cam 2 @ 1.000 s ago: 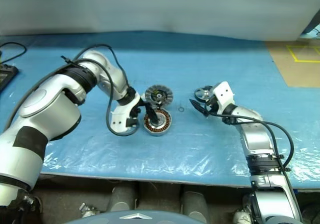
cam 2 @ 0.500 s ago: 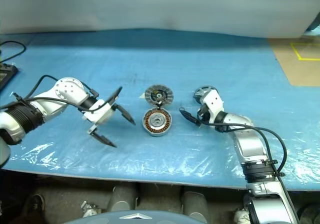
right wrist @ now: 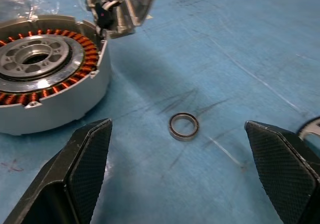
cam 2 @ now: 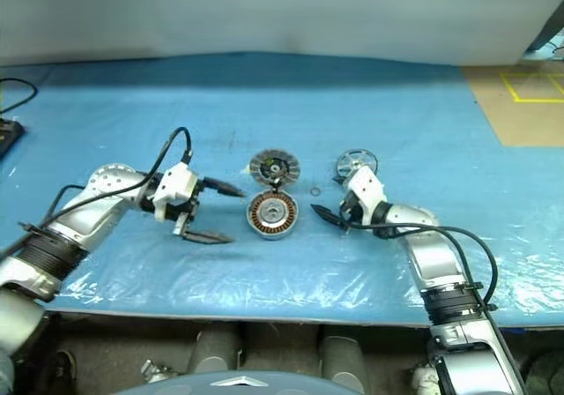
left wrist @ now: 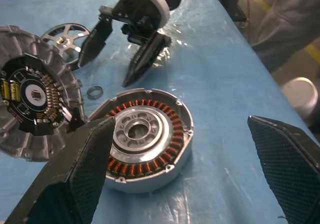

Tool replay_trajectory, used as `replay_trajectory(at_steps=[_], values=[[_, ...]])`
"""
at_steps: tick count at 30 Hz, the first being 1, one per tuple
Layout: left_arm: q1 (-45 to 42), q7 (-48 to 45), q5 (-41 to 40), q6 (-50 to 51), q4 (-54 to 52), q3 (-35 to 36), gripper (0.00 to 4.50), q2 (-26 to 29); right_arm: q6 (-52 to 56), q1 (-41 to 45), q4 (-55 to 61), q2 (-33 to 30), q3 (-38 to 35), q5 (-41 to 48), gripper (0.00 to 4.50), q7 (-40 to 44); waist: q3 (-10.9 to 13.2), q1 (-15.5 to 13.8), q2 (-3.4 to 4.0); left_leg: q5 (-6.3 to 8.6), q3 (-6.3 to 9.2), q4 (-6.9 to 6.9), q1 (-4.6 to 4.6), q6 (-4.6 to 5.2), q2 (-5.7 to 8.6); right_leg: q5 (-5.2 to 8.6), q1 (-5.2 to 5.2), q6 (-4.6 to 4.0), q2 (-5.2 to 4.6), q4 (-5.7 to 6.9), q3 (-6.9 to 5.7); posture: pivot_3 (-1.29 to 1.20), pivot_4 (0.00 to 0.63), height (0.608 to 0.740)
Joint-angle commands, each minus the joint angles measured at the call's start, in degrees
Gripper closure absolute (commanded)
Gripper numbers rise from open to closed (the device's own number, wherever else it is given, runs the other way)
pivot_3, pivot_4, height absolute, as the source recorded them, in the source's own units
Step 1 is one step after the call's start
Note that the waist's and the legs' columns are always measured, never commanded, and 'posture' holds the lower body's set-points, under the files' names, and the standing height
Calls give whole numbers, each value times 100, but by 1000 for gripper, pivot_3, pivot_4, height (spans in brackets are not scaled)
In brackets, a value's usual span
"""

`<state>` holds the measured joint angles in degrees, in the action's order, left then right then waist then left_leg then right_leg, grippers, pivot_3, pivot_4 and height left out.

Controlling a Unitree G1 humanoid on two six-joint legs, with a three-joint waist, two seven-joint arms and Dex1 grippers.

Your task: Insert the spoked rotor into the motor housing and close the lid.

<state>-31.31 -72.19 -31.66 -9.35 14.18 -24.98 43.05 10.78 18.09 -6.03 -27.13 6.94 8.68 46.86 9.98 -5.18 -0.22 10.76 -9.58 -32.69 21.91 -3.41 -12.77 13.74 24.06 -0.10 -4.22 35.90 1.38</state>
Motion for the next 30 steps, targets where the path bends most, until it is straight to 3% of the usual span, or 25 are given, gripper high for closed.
replay_trajectory(at_steps=[1,8,18,22,30], values=[[193,476,404,171,-68,428,47,-254,-154,88,45,37,70,-140,0,-67,0,2,0,0,1,-3,1,0,-2,0,0,0,0,3,0,0,150,740],[402,757,759,430,-159,871,47,-724,-286,303,-435,154,93,-261,0,-168,0,2,0,0,3,-34,-7,2,0,1,0,-2,-2,46,11,0,150,740],[722,316,688,1332,-574,1168,47,-775,-435,744,-1391,423,11,-190,0,-108,0,110,0,-3,1,-40,-15,7,0,8,1,-14,-2,68,15,0,150,740],[843,235,769,1388,-584,1270,0,-790,-455,838,-1651,468,47,-254,953,-112,0,120,0,-4,1,-41,-16,9,0,15,1,-27,-2,68,16,0,150,740],[1099,136,803,1383,-582,1392,0,-913,-434,740,-1606,497,109,-292,3731,-89,-1,121,-2,-4,1,-42,-17,11,-1,17,1,-29,-2,69,15,0,150,740]])
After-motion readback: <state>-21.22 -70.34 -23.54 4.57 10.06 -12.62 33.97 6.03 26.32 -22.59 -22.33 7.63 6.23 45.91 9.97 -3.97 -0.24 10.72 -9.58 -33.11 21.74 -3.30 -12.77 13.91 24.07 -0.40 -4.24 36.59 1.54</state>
